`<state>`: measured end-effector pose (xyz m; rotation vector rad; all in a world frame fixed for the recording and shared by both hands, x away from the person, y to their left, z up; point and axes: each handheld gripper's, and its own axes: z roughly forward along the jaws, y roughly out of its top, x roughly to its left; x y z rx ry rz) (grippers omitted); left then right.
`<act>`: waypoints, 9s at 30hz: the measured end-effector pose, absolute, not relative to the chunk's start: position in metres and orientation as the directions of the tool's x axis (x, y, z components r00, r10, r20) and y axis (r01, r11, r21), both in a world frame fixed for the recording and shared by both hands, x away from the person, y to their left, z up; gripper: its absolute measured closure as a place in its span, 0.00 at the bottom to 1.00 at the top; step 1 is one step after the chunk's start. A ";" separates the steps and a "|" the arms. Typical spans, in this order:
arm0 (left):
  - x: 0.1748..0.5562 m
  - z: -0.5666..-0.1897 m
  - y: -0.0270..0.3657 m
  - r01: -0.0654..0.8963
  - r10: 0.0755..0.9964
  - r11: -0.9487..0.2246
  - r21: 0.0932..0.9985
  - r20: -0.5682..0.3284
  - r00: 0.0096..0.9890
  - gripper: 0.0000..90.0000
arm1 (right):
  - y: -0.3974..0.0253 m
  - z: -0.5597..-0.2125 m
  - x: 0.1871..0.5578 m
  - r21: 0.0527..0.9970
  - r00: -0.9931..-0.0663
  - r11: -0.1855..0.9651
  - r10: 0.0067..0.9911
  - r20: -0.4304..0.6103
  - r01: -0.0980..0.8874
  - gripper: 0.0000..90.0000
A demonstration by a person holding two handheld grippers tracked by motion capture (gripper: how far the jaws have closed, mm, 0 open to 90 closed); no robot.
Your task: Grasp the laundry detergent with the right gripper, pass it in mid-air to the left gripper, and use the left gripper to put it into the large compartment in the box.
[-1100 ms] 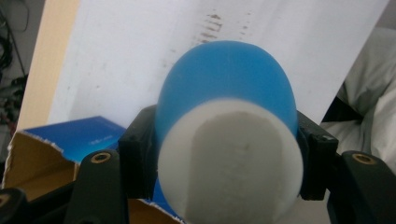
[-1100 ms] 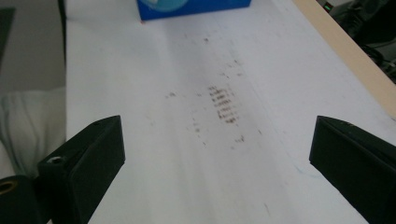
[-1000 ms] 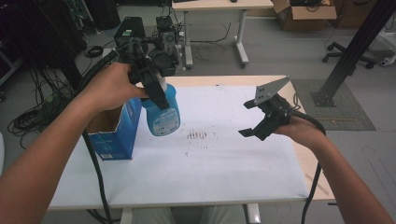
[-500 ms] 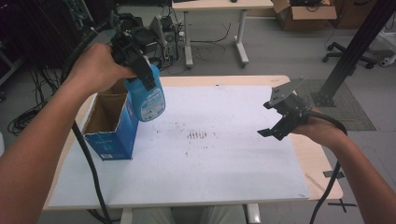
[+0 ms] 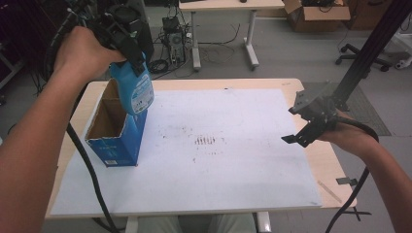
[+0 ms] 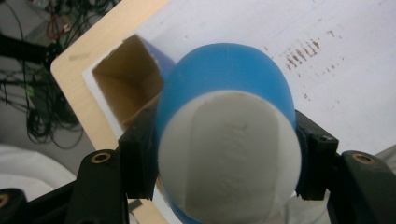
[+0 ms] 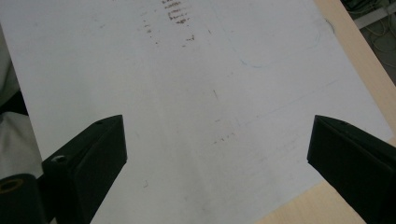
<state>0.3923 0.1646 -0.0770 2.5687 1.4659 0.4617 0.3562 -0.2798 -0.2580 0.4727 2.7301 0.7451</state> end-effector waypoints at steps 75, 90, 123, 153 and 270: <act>0.403 -0.216 0.258 0.932 0.991 -0.091 0.350 0.127 0.049 0.42 | -0.292 -0.267 0.357 0.511 -0.893 0.817 0.408 -0.189 0.265 0.06; 0.403 -0.248 0.260 0.929 0.989 -0.108 0.353 0.135 0.064 0.42 | -0.292 -0.271 0.359 0.506 -0.894 0.817 0.411 -0.178 0.274 0.06; 0.405 -0.281 0.264 0.944 0.990 -0.117 0.309 0.116 0.084 0.42 | -0.294 -0.277 0.360 0.501 -0.892 0.816 0.420 -0.168 0.290 0.06; 0.399 -0.265 0.276 0.927 0.994 -0.105 0.361 0.050 0.094 0.25 | -0.293 -0.278 0.355 0.495 -0.895 0.819 0.416 -0.163 0.290 0.06; 0.326 -0.204 0.126 0.305 0.347 -0.918 0.254 0.140 0.927 0.10 | -0.279 -0.255 0.375 0.474 -0.880 0.809 0.456 -0.135 0.347 0.06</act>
